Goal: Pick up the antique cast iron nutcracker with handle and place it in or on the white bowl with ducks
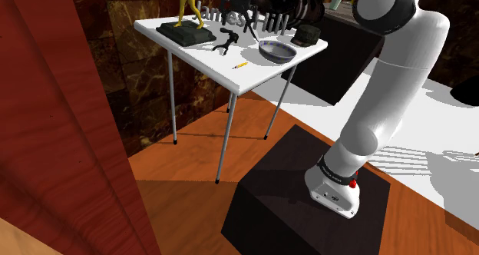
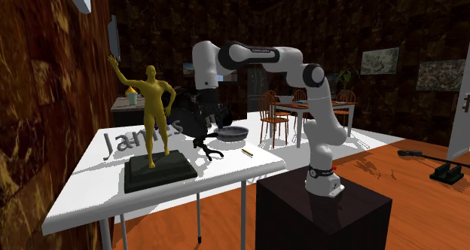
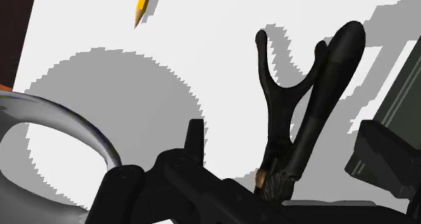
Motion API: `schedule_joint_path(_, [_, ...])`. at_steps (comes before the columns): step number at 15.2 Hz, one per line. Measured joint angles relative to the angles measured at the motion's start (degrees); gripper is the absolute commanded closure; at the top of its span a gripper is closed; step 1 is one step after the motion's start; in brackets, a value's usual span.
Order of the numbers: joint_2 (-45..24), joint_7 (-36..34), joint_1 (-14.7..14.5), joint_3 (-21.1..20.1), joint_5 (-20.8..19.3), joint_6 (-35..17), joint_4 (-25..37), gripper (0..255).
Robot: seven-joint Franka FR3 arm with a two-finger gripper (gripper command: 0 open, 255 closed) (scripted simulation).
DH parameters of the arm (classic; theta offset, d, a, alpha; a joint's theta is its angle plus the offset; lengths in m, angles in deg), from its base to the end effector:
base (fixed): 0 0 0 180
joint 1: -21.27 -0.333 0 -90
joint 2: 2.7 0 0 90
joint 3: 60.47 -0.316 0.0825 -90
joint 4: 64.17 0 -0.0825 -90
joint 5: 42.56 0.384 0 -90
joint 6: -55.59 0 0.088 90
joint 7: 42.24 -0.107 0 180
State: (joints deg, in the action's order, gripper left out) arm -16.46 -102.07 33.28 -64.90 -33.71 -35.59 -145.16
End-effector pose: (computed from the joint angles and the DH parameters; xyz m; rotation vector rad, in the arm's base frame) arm 0.6219 -0.0720 0.5604 -2.4936 1.6807 0.1978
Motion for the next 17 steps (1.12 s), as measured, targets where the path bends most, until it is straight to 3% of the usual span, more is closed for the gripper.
schedule_joint_path(4, [-6.16,-5.99,1.55,1.77,1.8,0.13,6.97,0])
schedule_joint_path(11, [-5.39,-6.55,1.25,1.8,2.17,-5.27,1.16,0])
schedule_joint_path(17, [-5.45,-6.56,1.19,1.75,2.17,-5.9,0.73,0])
